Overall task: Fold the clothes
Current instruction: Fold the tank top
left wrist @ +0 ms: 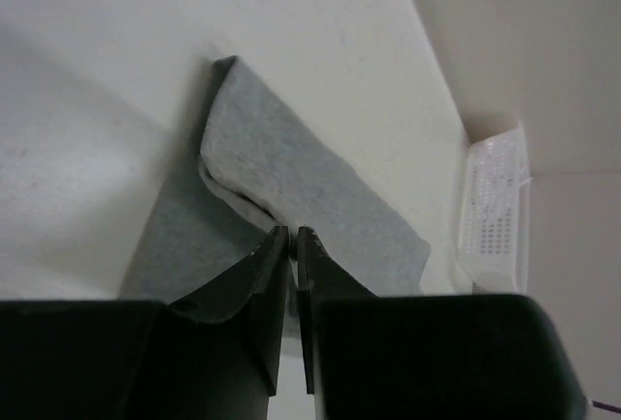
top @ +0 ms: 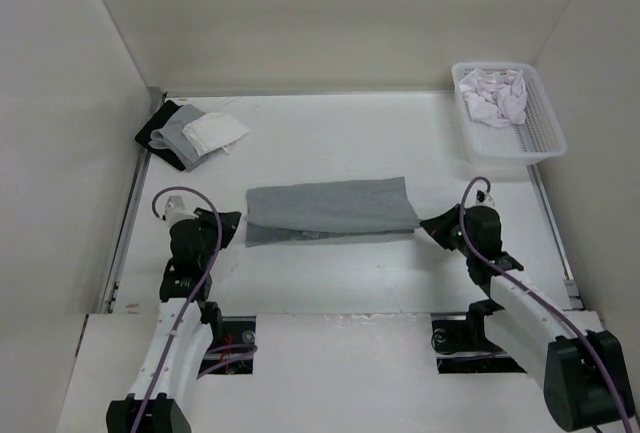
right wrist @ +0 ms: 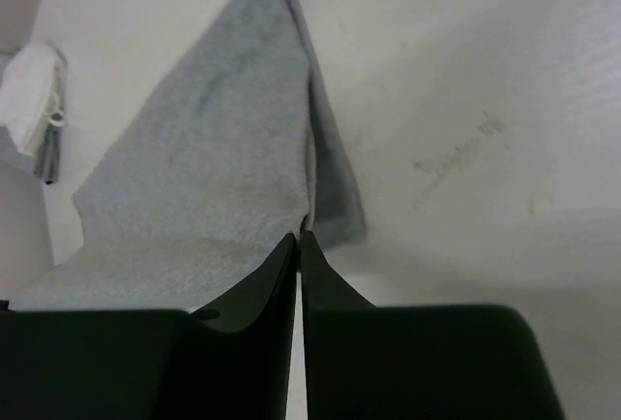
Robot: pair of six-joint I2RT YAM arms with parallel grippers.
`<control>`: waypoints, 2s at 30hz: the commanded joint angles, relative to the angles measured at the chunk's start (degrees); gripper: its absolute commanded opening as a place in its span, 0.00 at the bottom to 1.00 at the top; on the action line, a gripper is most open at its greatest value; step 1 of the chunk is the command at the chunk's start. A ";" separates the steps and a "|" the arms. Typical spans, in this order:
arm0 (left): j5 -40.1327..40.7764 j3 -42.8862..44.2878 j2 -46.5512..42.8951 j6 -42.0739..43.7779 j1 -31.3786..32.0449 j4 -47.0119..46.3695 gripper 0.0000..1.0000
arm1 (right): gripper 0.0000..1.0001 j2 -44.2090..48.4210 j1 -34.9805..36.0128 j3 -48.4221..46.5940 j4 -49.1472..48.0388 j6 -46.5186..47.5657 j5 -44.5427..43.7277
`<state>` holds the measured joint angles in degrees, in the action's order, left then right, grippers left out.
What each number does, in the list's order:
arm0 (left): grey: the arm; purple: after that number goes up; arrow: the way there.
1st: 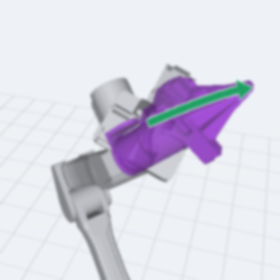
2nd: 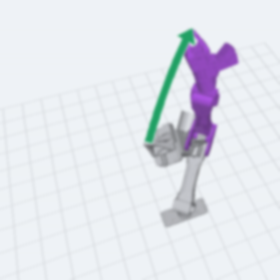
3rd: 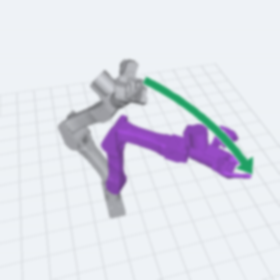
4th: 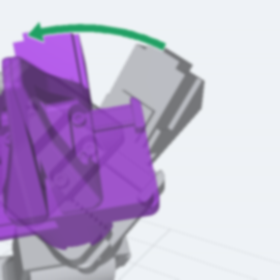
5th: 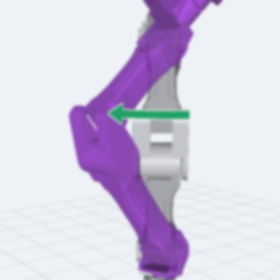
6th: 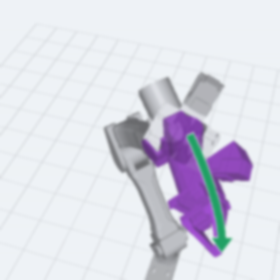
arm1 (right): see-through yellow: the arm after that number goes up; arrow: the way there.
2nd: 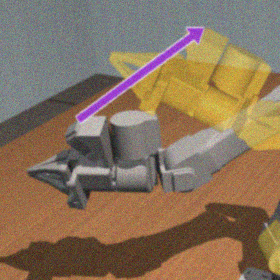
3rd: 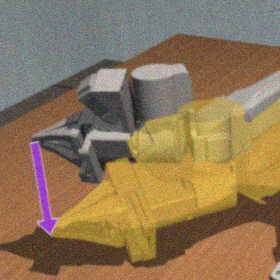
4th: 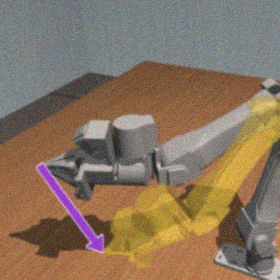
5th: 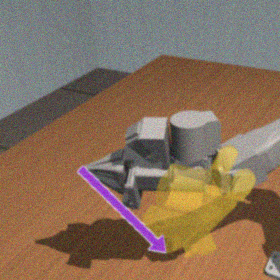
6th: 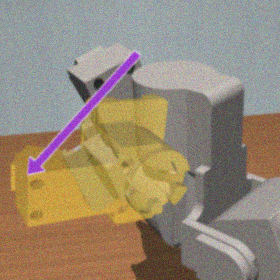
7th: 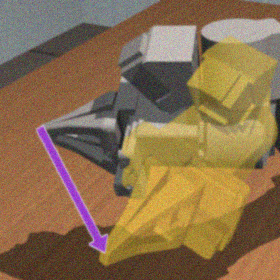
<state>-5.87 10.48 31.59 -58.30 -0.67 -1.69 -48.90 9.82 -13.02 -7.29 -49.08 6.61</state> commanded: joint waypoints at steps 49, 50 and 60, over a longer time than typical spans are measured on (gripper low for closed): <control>8.33 6.93 19.92 -2.96 25.41 -22.39 0.24 | 0.01 -11.54 17.52 -32.31 14.05 14.00 -16.08; 8.16 6.57 19.21 -3.04 25.15 -22.30 0.24 | 0.01 -13.65 20.07 -34.16 14.84 14.71 -17.58; 4.64 4.11 12.09 -3.31 19.35 -18.44 0.26 | 0.21 -44.76 42.93 -54.64 19.86 12.35 -23.22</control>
<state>0.82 15.70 45.52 -61.19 20.40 -20.01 -89.38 48.51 -62.39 10.50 -36.03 -14.28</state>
